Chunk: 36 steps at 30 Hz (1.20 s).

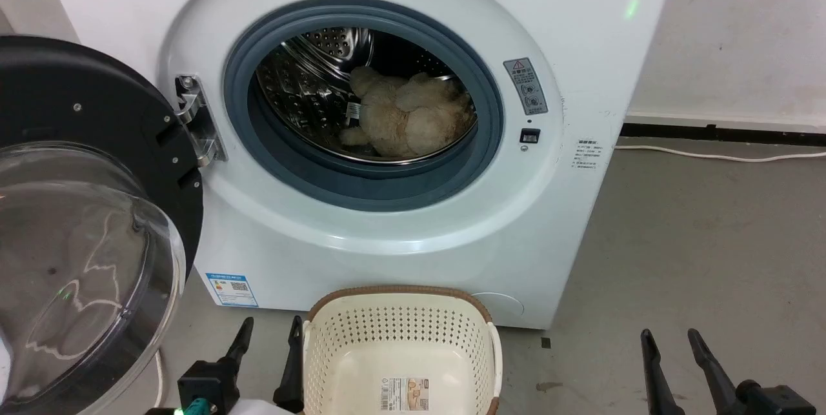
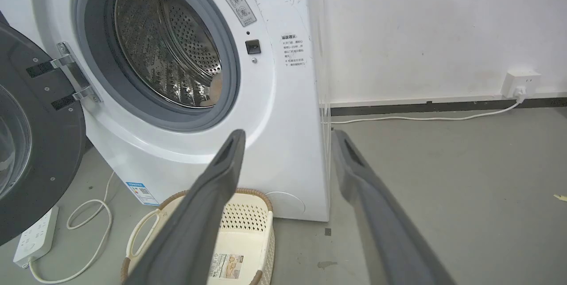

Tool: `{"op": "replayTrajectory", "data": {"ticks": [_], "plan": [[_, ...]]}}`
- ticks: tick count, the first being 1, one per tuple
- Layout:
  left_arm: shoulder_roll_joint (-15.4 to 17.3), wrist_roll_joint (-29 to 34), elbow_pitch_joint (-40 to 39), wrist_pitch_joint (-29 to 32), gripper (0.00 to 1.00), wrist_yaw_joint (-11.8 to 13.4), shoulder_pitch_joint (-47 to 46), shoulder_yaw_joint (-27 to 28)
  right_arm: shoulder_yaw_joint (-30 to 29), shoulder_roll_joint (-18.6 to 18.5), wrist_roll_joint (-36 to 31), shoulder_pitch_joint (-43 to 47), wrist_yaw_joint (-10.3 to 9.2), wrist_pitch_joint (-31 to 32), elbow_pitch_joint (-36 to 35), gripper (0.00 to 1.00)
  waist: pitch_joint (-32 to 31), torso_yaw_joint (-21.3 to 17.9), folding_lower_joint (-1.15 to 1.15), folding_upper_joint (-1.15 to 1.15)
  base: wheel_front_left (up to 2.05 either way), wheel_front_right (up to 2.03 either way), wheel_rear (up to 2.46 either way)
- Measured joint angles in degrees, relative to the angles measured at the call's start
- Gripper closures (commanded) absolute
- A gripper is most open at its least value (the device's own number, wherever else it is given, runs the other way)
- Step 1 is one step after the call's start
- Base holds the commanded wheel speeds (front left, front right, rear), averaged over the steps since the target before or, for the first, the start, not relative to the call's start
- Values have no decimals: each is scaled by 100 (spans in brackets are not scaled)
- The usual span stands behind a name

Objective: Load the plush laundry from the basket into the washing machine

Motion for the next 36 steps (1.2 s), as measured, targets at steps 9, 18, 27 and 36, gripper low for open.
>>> {"op": "replayTrajectory", "data": {"ticks": [9,18,27,36], "plan": [[-5,-63,-114,-1,0,-4,47,-46,24,0,45,1,0,0,59,0,-2,13,0,0,0,0,0],[29,-153,-133,24,0,-4,47,-34,40,0,57,0,0,0,70,0,19,16,0,0,0,0,0],[23,-141,-130,27,100,-3,47,-22,38,0,57,-3,0,11,66,100,29,13,0,0,0,0,0],[-27,-34,-177,120,100,-7,46,45,43,0,-19,-14,0,120,31,100,48,4,0,0,0,0,0]]}}
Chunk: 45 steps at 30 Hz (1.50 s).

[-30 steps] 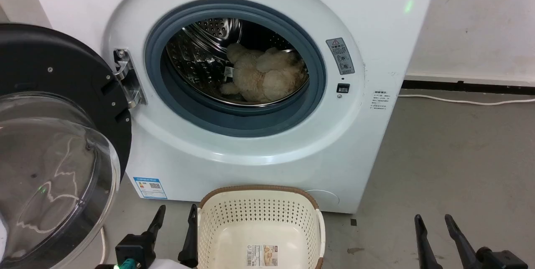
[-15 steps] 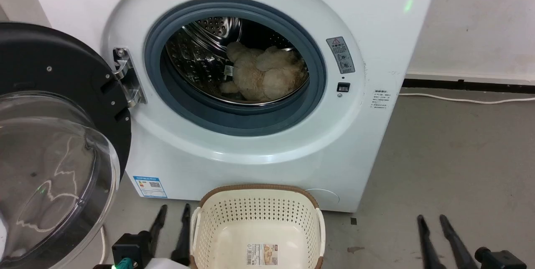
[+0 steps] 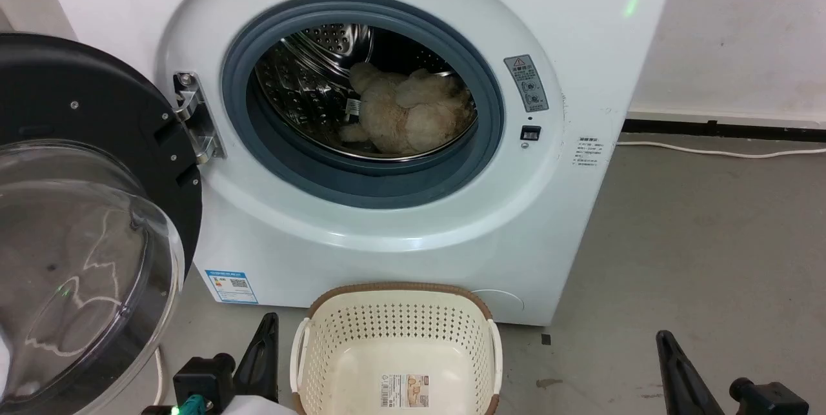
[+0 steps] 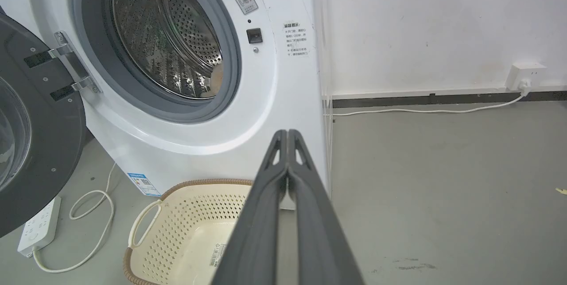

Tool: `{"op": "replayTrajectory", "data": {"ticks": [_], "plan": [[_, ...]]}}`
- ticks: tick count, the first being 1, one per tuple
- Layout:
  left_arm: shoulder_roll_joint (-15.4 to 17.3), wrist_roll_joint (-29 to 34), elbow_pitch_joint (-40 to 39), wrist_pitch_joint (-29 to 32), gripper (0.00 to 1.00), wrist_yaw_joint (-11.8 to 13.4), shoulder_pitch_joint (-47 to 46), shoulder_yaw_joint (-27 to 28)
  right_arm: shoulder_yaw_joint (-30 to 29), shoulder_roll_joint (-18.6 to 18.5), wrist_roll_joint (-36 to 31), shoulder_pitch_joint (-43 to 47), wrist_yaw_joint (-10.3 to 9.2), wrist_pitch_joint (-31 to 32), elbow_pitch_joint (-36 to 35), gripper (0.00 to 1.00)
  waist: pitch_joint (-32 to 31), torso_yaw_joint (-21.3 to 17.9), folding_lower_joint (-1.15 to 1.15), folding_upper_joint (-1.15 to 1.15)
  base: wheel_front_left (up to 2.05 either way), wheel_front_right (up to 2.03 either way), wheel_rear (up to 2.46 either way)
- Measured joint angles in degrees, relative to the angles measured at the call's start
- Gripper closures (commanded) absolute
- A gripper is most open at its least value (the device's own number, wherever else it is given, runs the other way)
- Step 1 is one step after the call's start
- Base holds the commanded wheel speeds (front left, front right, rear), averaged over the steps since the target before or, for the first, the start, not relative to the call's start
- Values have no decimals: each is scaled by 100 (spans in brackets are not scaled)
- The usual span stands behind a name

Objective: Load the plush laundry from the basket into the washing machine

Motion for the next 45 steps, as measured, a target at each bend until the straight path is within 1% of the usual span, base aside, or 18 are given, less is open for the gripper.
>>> {"op": "replayTrajectory", "data": {"ticks": [45], "plan": [[-218,664,-355,413,100,-148,-18,402,43,0,-447,-253,0,549,-285,100,98,-46,0,0,0,0,0]]}}
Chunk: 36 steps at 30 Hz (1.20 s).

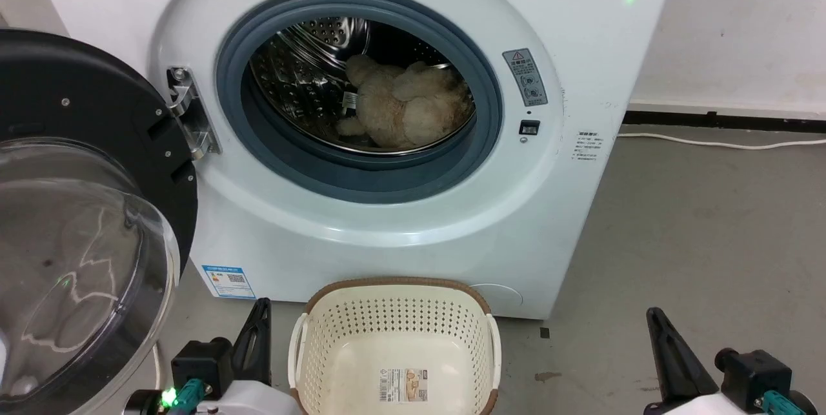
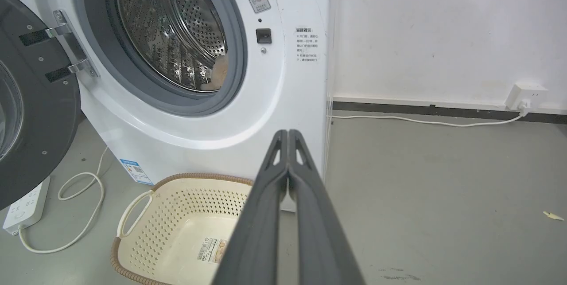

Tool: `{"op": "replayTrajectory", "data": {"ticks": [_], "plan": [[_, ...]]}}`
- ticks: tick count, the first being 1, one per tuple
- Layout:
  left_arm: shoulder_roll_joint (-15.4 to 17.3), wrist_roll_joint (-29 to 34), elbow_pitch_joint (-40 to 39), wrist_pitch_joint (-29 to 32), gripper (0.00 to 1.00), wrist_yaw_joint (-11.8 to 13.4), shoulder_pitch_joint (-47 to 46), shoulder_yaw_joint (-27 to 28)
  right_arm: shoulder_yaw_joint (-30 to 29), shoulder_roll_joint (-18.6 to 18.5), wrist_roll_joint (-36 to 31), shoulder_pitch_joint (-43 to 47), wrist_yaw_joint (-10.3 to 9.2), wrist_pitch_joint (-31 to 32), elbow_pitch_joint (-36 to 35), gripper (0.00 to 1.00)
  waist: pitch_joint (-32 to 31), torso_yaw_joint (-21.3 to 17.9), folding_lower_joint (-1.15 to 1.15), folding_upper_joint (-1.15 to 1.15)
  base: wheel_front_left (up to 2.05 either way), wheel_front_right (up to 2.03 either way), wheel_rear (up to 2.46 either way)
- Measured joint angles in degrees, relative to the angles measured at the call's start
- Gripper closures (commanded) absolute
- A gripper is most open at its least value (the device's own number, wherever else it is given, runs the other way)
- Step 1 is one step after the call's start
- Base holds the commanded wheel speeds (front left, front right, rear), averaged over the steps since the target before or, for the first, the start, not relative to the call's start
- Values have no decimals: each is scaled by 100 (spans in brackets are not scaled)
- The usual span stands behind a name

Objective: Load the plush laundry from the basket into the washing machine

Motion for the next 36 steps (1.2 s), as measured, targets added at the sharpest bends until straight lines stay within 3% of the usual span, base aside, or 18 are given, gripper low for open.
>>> {"op": "replayTrajectory", "data": {"ticks": [36], "plan": [[-177,502,-261,348,100,-86,-74,322,34,0,-357,-225,0,420,-220,100,75,-35,0,0,0,0,0]]}}
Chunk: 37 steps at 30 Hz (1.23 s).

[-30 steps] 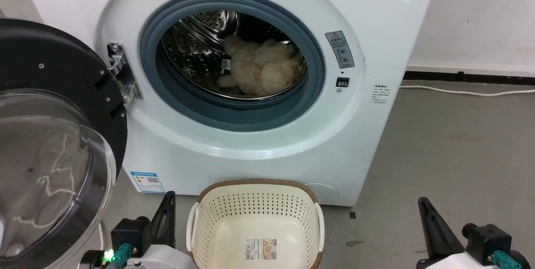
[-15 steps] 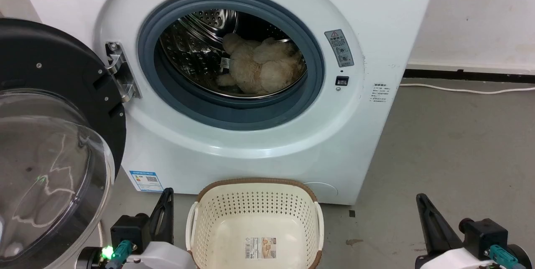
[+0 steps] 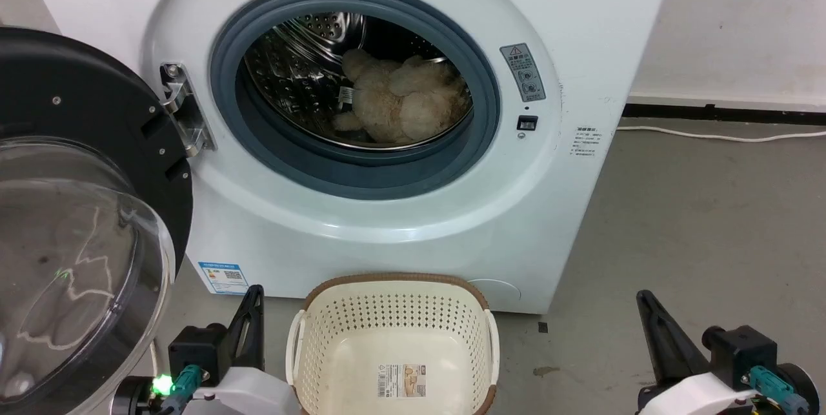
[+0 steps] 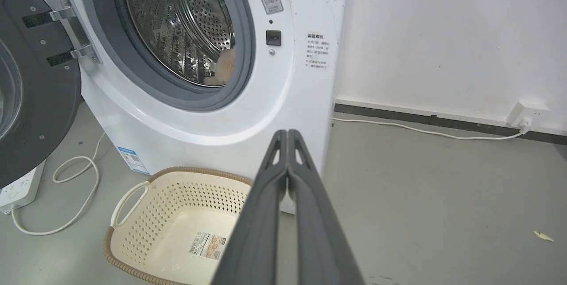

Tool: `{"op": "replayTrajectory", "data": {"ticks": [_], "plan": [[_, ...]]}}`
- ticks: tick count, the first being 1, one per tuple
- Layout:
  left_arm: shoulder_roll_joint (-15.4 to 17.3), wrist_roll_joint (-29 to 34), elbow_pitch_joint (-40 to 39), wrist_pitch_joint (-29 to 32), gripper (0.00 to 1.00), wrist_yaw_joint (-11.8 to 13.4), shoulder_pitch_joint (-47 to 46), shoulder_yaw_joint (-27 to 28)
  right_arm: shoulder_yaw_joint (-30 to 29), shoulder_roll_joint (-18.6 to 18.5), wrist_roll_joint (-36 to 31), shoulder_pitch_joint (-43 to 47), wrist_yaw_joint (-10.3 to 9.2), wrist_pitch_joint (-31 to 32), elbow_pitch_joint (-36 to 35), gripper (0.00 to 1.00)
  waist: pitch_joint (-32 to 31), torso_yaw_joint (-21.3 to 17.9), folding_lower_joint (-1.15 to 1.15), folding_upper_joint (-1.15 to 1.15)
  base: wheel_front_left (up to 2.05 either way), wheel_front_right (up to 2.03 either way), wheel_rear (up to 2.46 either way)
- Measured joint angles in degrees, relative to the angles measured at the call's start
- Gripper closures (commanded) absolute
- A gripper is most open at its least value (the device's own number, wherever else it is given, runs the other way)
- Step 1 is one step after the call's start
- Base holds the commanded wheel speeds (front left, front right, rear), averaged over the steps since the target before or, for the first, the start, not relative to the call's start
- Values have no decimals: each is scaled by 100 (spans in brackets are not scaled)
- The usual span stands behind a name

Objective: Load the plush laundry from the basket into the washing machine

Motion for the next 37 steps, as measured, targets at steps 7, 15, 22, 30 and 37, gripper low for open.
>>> {"op": "replayTrajectory", "data": {"ticks": [7,15,22,30,37], "plan": [[-23,101,-60,54,100,-15,-3,49,8,0,-59,-27,0,88,-46,100,15,-7,0,0,0,0,0],[-53,212,-120,134,100,-25,-6,125,15,0,-149,-112,0,177,-98,100,32,-15,0,0,0,0,0],[-89,302,-174,196,100,-51,-8,191,21,0,-211,-142,1,241,-137,100,46,-21,0,0,0,0,0],[-148,426,-227,257,100,-68,-29,247,30,0,-292,-205,1,355,-186,100,63,-29,0,0,0,0,0],[-158,487,-248,297,100,-75,-31,281,34,0,-308,-222,1,386,-211,100,67,-31,0,0,0,0,0]]}}
